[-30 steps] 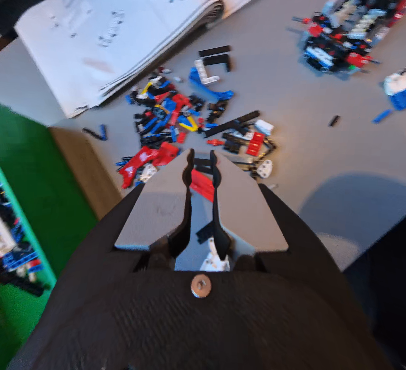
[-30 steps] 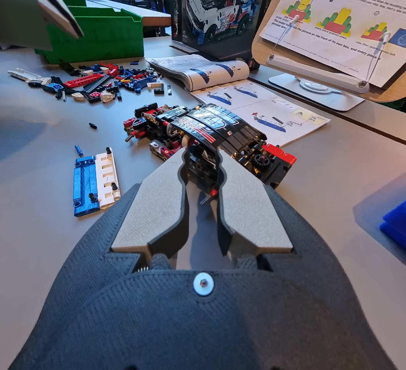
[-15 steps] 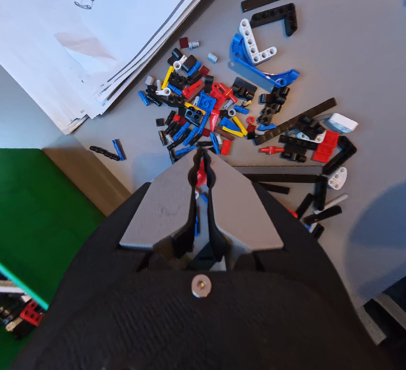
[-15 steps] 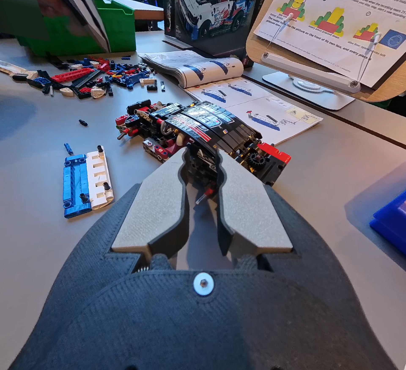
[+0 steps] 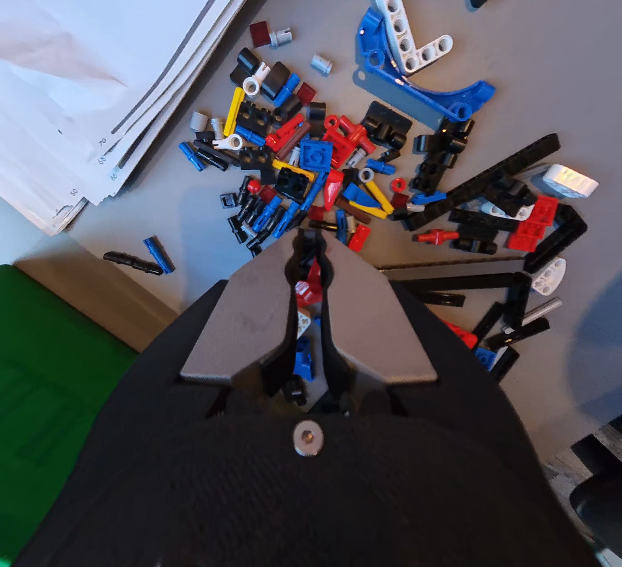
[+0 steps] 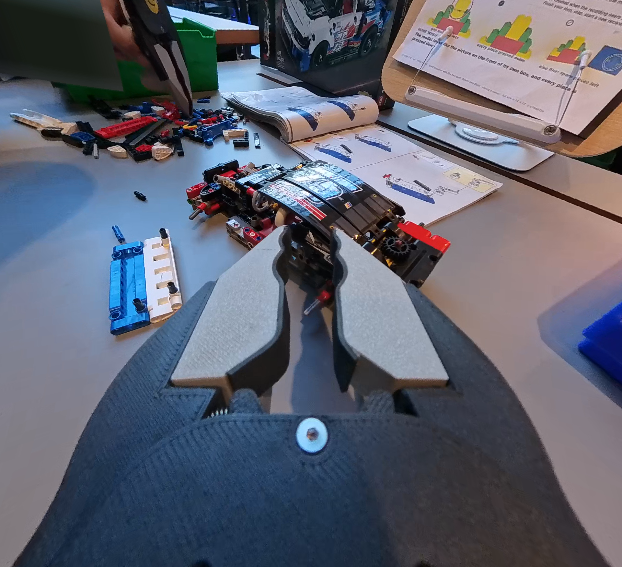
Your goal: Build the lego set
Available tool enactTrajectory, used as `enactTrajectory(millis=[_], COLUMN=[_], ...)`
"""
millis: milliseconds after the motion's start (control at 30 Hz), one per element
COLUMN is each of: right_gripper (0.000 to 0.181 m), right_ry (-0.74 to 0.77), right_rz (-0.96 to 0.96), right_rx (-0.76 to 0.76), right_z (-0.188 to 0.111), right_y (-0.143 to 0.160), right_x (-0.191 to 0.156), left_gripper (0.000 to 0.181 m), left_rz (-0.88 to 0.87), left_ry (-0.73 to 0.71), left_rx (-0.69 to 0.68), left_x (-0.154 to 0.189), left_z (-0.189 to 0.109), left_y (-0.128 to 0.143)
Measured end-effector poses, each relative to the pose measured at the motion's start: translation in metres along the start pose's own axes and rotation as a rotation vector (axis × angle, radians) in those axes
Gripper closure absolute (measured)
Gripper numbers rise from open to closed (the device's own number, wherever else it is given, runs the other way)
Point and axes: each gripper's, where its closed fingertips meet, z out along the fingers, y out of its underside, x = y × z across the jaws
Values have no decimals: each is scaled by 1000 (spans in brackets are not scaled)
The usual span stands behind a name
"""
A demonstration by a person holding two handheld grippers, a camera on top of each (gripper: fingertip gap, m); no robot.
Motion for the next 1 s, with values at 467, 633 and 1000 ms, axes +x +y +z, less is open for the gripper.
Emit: enactTrajectory(millis=[467,633,1000], right_gripper=[162,162,162], right_ry=[-17,-22,-30], right_rz=[8,10,14], right_rx=[10,14,28], right_z=[-1,-2,-4], right_y=[-1,-2,-5], right_x=[-2,-3,-5], left_gripper=[173,180,180], left_rz=[-38,-64,25], left_ry=[54,32,64], left_rx=[-2,-12,153], left_x=[14,9,65], left_z=[0,4,-56], left_y=[-4,-6,-41])
